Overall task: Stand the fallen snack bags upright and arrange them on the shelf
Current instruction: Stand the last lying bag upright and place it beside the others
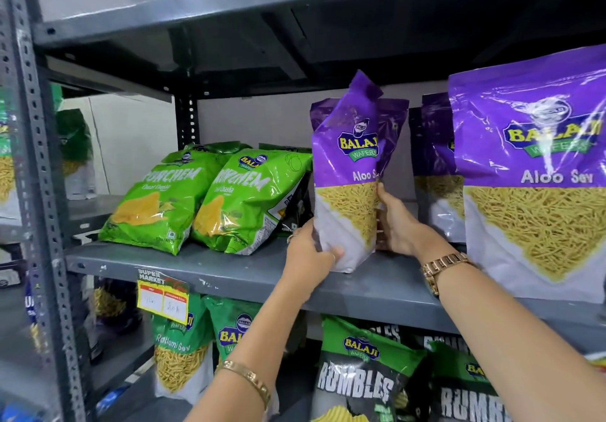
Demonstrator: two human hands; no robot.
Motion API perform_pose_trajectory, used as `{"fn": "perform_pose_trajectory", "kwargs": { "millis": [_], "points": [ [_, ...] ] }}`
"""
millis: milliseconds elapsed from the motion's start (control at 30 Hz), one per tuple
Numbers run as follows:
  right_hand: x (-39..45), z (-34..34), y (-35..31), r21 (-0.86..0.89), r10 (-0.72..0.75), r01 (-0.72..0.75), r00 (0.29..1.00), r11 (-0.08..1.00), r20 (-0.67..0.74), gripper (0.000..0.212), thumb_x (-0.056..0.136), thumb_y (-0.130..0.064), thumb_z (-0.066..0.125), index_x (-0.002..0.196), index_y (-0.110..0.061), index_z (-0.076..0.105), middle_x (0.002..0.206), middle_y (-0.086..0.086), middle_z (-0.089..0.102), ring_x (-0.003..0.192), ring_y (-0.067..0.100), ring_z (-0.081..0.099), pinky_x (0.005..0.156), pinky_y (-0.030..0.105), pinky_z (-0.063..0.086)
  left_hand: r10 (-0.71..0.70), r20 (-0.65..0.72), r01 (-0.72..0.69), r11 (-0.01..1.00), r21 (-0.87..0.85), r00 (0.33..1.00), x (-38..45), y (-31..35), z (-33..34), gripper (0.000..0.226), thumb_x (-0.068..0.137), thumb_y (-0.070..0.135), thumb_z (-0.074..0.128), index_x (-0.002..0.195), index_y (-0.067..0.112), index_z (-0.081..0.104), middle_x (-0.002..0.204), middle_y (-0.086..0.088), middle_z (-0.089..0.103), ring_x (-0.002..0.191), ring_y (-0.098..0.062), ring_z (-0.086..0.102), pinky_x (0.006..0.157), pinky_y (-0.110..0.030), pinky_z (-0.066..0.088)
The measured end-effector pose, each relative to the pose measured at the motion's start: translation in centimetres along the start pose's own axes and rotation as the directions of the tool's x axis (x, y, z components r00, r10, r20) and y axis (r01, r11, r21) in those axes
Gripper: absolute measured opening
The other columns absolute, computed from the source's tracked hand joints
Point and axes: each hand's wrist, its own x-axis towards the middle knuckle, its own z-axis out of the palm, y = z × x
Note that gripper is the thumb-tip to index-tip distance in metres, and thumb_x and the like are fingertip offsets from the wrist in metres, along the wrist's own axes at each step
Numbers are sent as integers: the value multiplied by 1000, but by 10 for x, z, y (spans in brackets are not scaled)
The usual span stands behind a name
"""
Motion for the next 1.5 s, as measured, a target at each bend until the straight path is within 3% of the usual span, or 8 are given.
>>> {"fn": "perform_pose_trajectory", "kwargs": {
  "millis": [267,400,500,667,967,1133,1333,1500],
  "points": [
    [-3,-10,0,68,33,-31,999,997,-33,64,74,-75,39,77,-19,70,68,6,76,67,23,72,58,31,55,-175,159,191,977,-91,972,26,-14,-16,32,89,-3,50,120,7,53,96,-3,62,94,-21,56,83,-32,46],
    [-2,-11,2,67,55,-43,982,997,-181,65,79,-71,37,66,-10,57,50,6,58,57,20,52,59,28,48,-198,66,200,980,-17,978,38,-20,-11,16,92,-2,44,96,2,58,74,-2,57,76,-19,54,63,-25,41],
    [0,-15,3,40,74,-65,959,997,-272,66,85,-65,32,57,-8,49,29,5,50,48,22,49,52,30,47,-225,-29,227,970,91,974,46,-22,-4,18,93,4,41,92,0,59,95,-17,64,90,-30,58,72,-30,39],
    [-2,-14,5,20,93,-91,952,996,-292,48,91,-45,33,64,-10,51,61,10,56,59,22,54,56,33,52,-226,-155,252,952,175,962,46,-16,-3,26,95,13,36,88,1,58,111,-27,62,104,-38,56,81,-40,45],
    [-30,-5,3,-87,97,-106,990,991,-103,33,96,-36,37,116,-15,52,94,7,62,75,17,58,55,22,52,-289,68,285,956,63,955,37,-5,-1,30,95,45,33,93,17,45,104,-7,50,96,-24,46,81,-31,34],
    [-49,-3,3,-105,77,-86,994,991,-81,41,96,-39,35,126,-13,47,141,22,44,127,36,45,91,36,48,-290,81,285,956,76,953,30,-2,-7,54,96,43,31,136,6,31,146,-15,36,132,-31,34,107,-37,30],
    [-75,1,5,-103,77,-87,993,991,-92,39,97,-37,35,115,-8,53,113,17,59,85,24,56,72,27,49,-252,64,244,962,120,966,14,-2,-16,51,97,43,27,133,7,33,144,-18,36,135,-36,28,111,-46,26],
    [-97,8,6,-198,29,-47,995,979,-90,33,97,-37,32,89,-16,56,120,23,57,101,33,56,91,35,44,-256,75,246,962,118,964,4,2,-23,51,98,39,25,137,6,29,149,-17,32,138,-35,22,115,-48,17]
  ]
}}
